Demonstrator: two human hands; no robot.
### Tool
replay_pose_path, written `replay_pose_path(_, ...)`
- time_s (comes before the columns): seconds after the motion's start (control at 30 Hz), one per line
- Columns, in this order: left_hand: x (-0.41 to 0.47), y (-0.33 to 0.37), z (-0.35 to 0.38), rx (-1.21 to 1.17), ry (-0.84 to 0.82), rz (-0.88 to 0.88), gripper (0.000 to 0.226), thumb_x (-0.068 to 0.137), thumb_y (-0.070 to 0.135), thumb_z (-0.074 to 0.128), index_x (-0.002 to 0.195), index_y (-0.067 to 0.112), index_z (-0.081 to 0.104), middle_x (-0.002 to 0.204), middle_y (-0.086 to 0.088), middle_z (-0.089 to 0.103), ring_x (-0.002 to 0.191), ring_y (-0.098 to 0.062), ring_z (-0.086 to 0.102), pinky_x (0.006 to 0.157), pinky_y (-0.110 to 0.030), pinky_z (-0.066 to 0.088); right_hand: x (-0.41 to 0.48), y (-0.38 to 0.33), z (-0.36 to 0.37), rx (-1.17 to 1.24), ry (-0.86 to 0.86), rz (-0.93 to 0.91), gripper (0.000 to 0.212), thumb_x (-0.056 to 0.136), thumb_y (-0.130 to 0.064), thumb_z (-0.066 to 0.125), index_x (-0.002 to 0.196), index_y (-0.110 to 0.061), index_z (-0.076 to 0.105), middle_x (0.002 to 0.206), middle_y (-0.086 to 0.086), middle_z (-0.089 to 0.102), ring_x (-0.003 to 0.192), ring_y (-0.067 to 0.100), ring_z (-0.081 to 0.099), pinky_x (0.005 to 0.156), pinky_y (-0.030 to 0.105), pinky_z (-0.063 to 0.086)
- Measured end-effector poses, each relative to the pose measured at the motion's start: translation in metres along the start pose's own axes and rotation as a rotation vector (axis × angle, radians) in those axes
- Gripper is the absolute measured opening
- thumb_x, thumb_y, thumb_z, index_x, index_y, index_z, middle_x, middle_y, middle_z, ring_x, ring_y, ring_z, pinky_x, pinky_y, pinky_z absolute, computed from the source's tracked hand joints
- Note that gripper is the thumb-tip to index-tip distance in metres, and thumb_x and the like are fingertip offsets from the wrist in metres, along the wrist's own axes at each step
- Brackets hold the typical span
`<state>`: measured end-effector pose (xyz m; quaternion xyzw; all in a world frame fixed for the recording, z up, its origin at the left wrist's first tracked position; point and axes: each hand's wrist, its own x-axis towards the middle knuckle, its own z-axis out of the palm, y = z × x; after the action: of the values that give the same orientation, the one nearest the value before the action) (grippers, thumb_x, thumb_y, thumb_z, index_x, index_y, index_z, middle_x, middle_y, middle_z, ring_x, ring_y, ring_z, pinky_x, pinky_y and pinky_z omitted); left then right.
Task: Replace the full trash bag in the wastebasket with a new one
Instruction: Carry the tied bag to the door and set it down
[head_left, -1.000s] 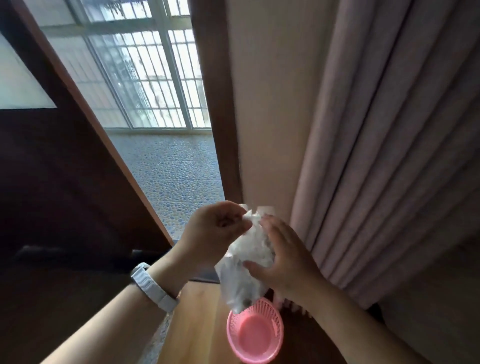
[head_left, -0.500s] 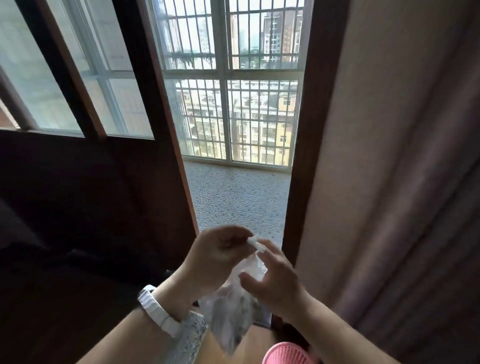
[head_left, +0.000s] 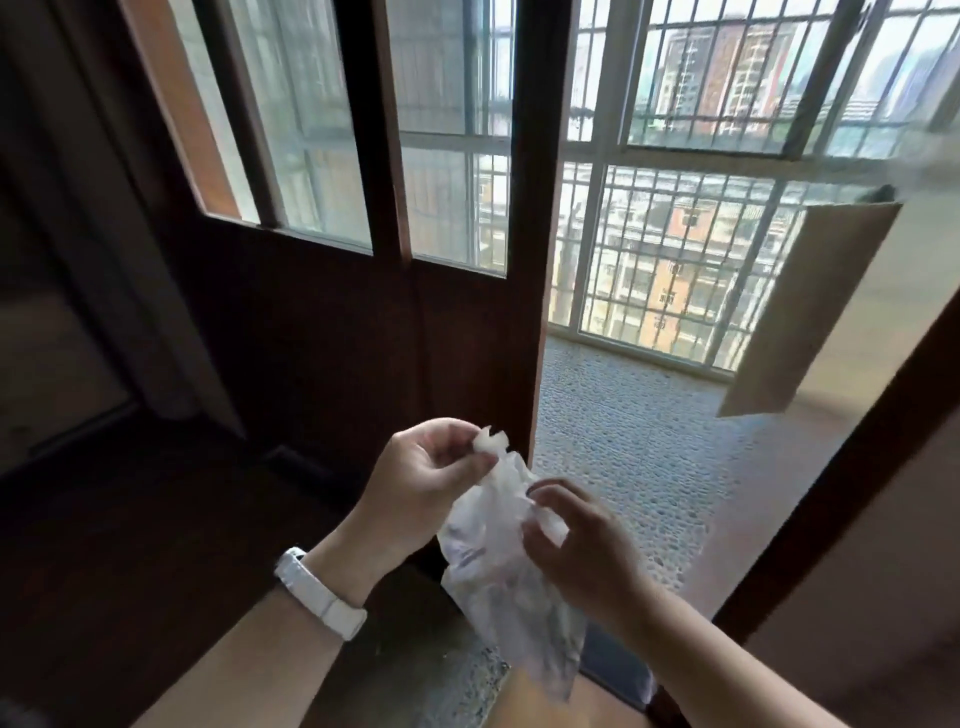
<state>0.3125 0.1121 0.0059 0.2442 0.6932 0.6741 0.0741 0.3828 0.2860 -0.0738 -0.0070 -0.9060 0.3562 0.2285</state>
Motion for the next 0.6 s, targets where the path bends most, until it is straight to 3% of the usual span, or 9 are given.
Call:
replay_pose_path(0.13, 0.002, -0.004, -0.03, 0.005, 0.064, -0.03, 0.006, 0.08, 0.013, 0.075, 0.085, 0.013, 0.072, 0.071, 0.001, 0.069, 0.067, -0.012, 0.064, 0.062, -0.023, 0.052, 0.025, -0.022, 0.03, -0.039, -0.141, -0.062, 0.033, 0.079, -0.045, 0.058, 0.109, -0.034, 0.053, 0.104, -0.027, 0.048, 0.093, -0.007, 0.045, 0.074, 0.004, 0.032)
replay_pose_path(0.23, 0.009, -0.009, -0.047, 0.015, 0.099, -0.039, 0.004, 0.08, 0.021, 0.076, 0.08, 0.018, 0.072, 0.068, 0.0, 0.065, 0.063, -0.015, 0.058, 0.059, -0.028, 0.049, 0.044, -0.028, 0.05, -0.009, -0.234, -0.101, 0.052, 0.078, -0.045, 0.063, 0.126, -0.032, 0.048, 0.114, -0.031, 0.042, 0.101, -0.011, 0.04, 0.078, -0.003, 0.028)
replay_pose_path(0.3, 0.017, -0.015, -0.062, 0.035, 0.131, -0.037, 0.009, 0.079, 0.026, 0.076, 0.083, 0.018, 0.072, 0.069, -0.002, 0.064, 0.064, -0.017, 0.056, 0.06, -0.032, 0.048, 0.061, -0.029, 0.067, 0.041, -0.307, -0.144, 0.06, 0.077, -0.05, 0.061, 0.132, -0.036, 0.042, 0.126, -0.034, 0.038, 0.114, -0.012, 0.038, 0.086, -0.001, 0.026)
replay_pose_path(0.4, 0.03, -0.024, -0.079, 0.068, 0.174, -0.047, 0.006, 0.083, 0.02, 0.074, 0.085, 0.015, 0.071, 0.07, -0.001, 0.065, 0.066, -0.015, 0.057, 0.062, -0.029, 0.049, 0.085, -0.03, 0.089, 0.103, -0.402, -0.222, 0.066, 0.076, -0.054, 0.06, 0.136, -0.038, 0.037, 0.139, -0.031, 0.032, 0.127, -0.006, 0.036, 0.097, 0.016, 0.038)
replay_pose_path(0.47, 0.046, -0.031, -0.09, 0.112, 0.224, -0.046, 0.005, 0.085, 0.018, 0.072, 0.085, 0.013, 0.07, 0.071, -0.002, 0.064, 0.066, -0.014, 0.058, 0.062, -0.026, 0.05, 0.109, -0.028, 0.106, 0.15, -0.425, -0.257, 0.065, 0.075, -0.054, 0.063, 0.134, -0.038, 0.039, 0.138, -0.029, 0.034, 0.124, -0.004, 0.04, 0.096, 0.023, 0.044)
replay_pose_path(0.6, 0.088, -0.045, -0.111, 0.22, 0.32, -0.055, 0.005, 0.087, 0.017, 0.07, 0.088, 0.011, 0.069, 0.07, 0.001, 0.065, 0.066, -0.009, 0.059, 0.064, -0.021, 0.049, 0.167, -0.022, 0.143, 0.225, -0.45, -0.303, 0.062, 0.072, -0.053, 0.065, 0.128, -0.035, 0.043, 0.13, -0.027, 0.037, 0.111, -0.005, 0.046, 0.087, 0.023, 0.048)
